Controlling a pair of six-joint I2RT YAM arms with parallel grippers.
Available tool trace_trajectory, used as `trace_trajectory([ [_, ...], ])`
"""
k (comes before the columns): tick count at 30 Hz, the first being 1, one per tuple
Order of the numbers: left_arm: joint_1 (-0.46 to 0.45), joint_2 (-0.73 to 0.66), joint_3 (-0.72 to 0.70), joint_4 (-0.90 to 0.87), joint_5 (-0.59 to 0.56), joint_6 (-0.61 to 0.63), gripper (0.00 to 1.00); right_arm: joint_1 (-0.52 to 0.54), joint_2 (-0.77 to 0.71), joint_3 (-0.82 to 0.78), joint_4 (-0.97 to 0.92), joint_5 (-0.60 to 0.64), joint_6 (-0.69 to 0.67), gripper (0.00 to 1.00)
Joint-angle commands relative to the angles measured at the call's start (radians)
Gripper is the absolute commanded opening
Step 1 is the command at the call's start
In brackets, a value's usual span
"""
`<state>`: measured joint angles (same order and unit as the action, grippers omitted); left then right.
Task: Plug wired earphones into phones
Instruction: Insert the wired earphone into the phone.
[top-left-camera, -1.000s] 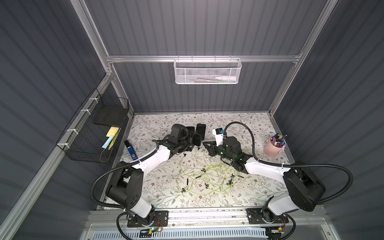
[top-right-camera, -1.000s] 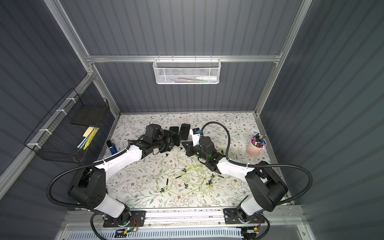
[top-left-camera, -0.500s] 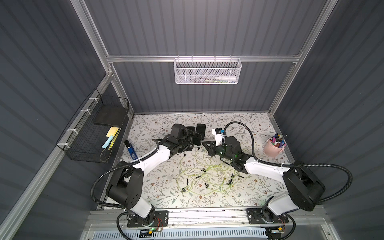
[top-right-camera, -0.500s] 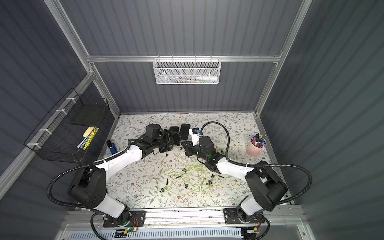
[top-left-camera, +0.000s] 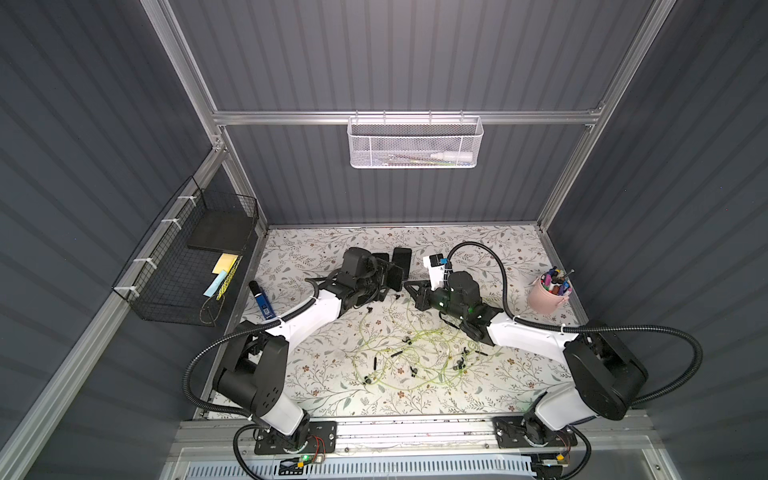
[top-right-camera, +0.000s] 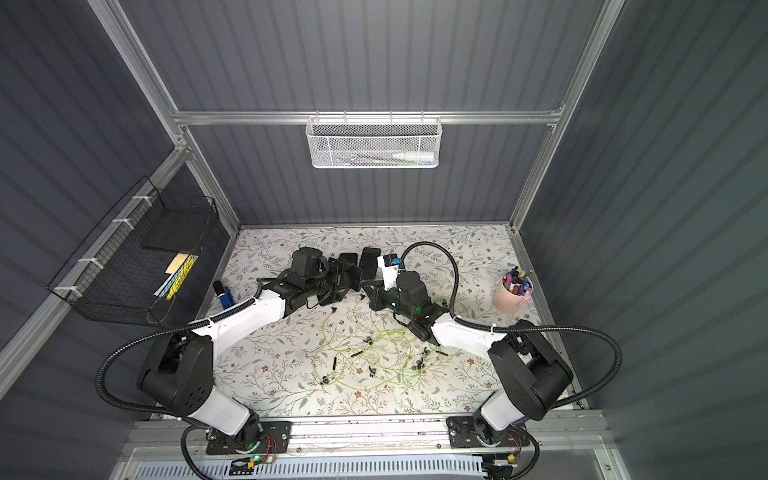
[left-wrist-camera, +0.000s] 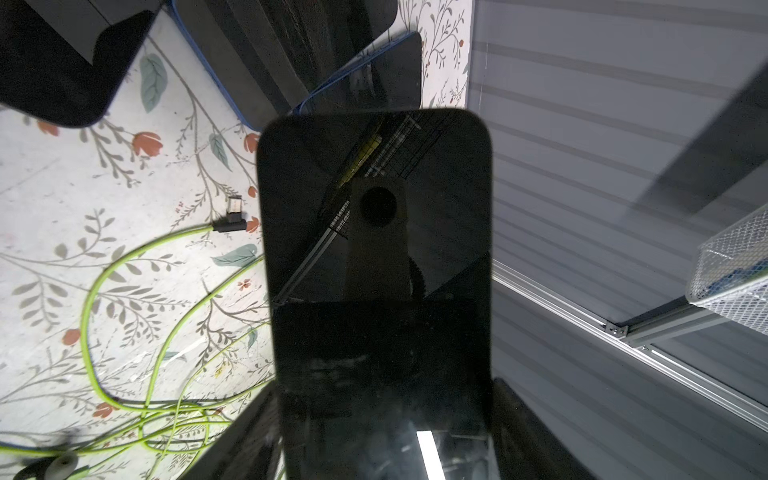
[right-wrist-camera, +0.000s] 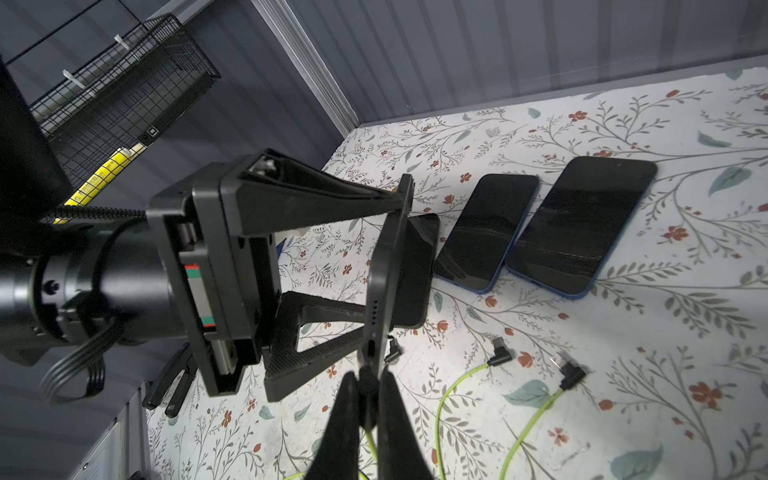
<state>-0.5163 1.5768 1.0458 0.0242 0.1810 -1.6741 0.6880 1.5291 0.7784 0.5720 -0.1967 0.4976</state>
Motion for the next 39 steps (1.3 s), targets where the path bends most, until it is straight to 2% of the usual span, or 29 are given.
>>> trace_trajectory([
  [1,-0.004,-0.016,0.009,0.046,0.009,0.025,0.00,0.002,-0.006,0.013,-0.004,0.019,0.001,0.00],
  [39,-0.032,-0.022,0.008,0.035,-0.009,0.056,0.00,0.004,0.058,0.109,-0.146,0.095,0.018,0.00],
])
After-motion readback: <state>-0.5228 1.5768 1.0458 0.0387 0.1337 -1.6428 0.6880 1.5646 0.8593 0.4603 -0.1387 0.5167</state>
